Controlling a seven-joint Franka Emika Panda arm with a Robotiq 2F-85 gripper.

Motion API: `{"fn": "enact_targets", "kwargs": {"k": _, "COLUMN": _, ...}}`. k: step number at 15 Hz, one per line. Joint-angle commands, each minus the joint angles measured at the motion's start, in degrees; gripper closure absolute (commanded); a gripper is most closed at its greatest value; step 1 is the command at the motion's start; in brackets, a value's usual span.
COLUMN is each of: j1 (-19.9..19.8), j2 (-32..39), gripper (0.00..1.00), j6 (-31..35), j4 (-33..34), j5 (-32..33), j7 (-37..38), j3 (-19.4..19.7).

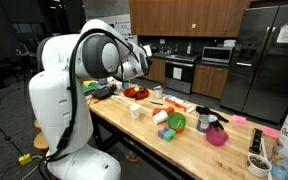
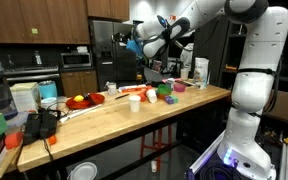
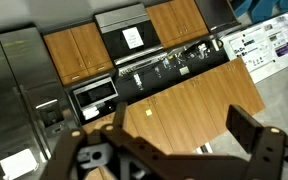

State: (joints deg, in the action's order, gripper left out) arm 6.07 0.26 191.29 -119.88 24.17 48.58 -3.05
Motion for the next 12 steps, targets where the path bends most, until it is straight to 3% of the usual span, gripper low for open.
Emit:
{"fn": "enact_targets", "kwargs": {"k": 1, "j1": -0.33, "j2": -5.48, "gripper": 0.00, "j6": -1.66, "j4": -2.56, "j5": 0.30, "j7": -2.00, "j3": 0.07}}
{"fn": "enact_targets", "kwargs": {"k": 2, "j1": -0.66, "j2": -6.83, "gripper": 0.00, "j6": -1.97, "j4": -2.80, "j5": 0.39, "j7": -2.35, "j3": 0.25}}
{"fn": "enact_targets", "kwargs": {"k": 3, "j1": -0.60, "j2": -8.69, "gripper": 0.00, "j6": -2.11, "j4": -3.91, "j5": -8.72, "j7": -11.59, "j3": -0.53}}
{"fn": "enact_targets", "kwargs": {"k": 5, "j1": -1.14, "j2": -11.73, "gripper": 0.00, "j6": -2.05, "j4": -4.76, "j5": -13.40, "j7": -17.92, "j3": 0.03}}
{"fn": "enact_targets", "kwargs": {"k": 6, "j1": -5.46, "j2": -12.92, "gripper": 0.00, "j6": -1.38, "j4": -4.90, "j5": -8.52, "j7": -14.37, "j3": -2.40}}
{"fn": "enact_targets", "kwargs": {"k": 12, "j1": -19.10, "j2": -19.69, "gripper": 0.00, "j6": 0.03, "j4": -8.56, "j5": -9.42, "j7": -15.95, "j3": -13.33}}
